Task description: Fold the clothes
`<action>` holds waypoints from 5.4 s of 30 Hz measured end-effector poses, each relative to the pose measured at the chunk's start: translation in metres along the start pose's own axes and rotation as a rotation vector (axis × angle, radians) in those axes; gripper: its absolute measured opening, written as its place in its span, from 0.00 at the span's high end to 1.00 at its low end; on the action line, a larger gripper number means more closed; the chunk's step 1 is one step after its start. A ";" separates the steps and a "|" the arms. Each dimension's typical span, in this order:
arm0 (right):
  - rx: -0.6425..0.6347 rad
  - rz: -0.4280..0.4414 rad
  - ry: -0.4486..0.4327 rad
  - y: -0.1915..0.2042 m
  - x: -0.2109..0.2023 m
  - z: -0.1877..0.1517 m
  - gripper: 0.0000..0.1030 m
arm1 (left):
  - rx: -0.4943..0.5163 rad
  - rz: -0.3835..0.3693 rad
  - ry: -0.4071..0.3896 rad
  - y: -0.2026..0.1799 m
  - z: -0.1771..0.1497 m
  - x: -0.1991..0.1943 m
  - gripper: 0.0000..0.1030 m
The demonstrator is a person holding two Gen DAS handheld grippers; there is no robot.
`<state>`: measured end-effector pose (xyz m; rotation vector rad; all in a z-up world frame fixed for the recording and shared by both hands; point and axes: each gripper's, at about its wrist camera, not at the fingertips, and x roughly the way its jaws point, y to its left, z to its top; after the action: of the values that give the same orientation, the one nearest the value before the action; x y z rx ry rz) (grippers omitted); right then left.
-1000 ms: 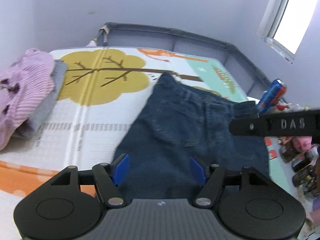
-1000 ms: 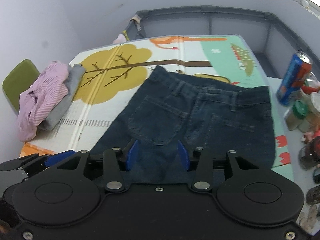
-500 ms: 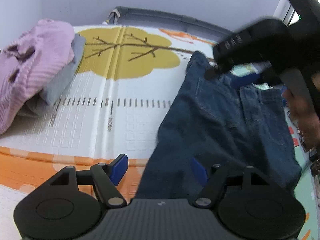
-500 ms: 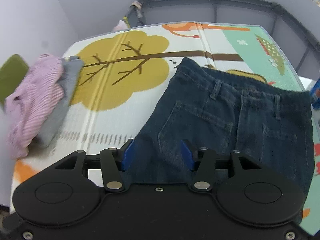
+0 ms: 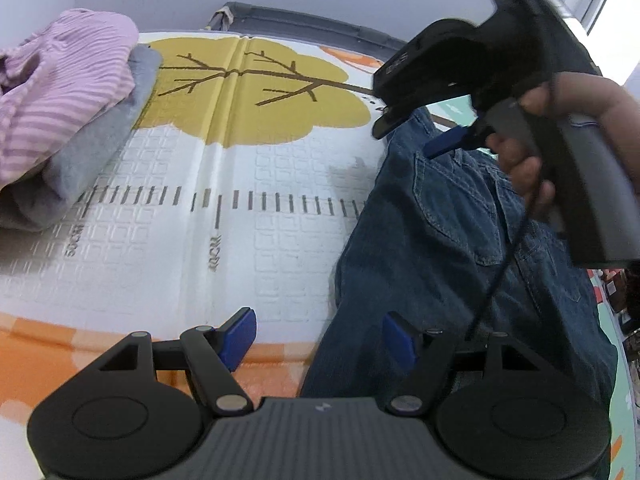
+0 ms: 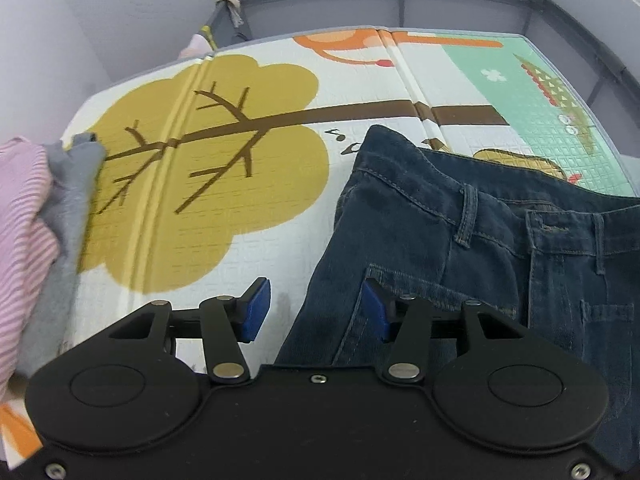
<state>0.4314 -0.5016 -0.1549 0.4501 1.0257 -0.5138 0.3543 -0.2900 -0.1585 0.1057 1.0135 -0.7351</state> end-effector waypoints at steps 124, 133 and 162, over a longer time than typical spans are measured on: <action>-0.108 0.213 0.036 -0.232 -0.223 -0.306 0.60 | 0.119 -0.072 0.202 -0.175 -0.215 -0.140 0.54; -0.165 0.209 0.091 -0.227 -0.212 -0.332 0.58 | 0.117 -0.039 0.232 -0.187 -0.244 -0.139 0.52; -0.142 0.200 0.046 -0.250 -0.203 -0.370 0.97 | 0.083 -0.026 0.216 -0.194 -0.278 -0.144 0.95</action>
<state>-0.0556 -0.4485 -0.1692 0.4339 1.0413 -0.2508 -0.0119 -0.2502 -0.1471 0.2482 1.1912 -0.8017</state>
